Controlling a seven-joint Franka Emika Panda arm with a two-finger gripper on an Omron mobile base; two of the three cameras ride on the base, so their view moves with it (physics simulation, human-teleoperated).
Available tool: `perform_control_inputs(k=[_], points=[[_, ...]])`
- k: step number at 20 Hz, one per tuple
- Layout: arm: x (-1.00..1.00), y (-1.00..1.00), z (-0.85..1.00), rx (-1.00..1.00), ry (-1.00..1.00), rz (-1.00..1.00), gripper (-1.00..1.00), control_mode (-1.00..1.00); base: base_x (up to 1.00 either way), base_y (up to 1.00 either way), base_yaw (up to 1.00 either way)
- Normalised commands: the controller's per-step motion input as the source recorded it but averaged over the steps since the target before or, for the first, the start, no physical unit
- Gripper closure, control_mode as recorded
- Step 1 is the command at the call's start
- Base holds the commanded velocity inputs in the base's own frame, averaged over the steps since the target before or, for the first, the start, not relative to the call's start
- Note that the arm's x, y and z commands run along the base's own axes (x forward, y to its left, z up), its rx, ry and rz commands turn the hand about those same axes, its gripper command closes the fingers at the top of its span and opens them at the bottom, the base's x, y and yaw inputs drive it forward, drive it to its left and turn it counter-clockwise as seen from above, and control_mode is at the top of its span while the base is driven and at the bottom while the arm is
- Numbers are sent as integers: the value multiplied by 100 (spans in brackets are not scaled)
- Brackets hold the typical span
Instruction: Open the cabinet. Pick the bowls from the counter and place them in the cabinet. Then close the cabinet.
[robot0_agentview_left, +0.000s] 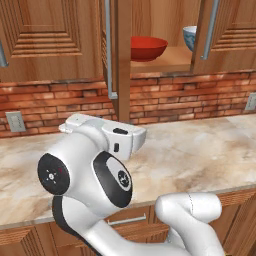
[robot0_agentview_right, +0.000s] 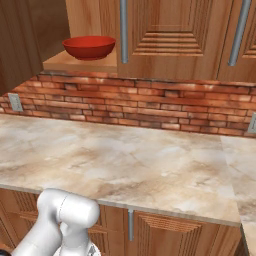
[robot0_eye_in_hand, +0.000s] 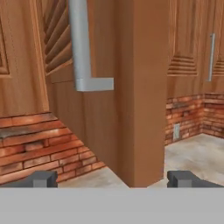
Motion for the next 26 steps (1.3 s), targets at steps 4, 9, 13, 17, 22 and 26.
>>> perform_control_inputs(k=[4,9,13,17,22,26], points=[[18,0,1,-5,-3,-1,-100,-100,0,0,0],[-62,0,0,-6,-17,-1,-100,-100,0,0,0],[-28,-8,20,-3,-15,-5,-100,-100,0,0,0],[-1,-6,32,0,0,-9,-100,-100,0,0,0],[16,19,3,-8,0,-5,-100,-100,0,0,0],[4,4,0,-3,0,-4,-100,-100,0,0,0]])
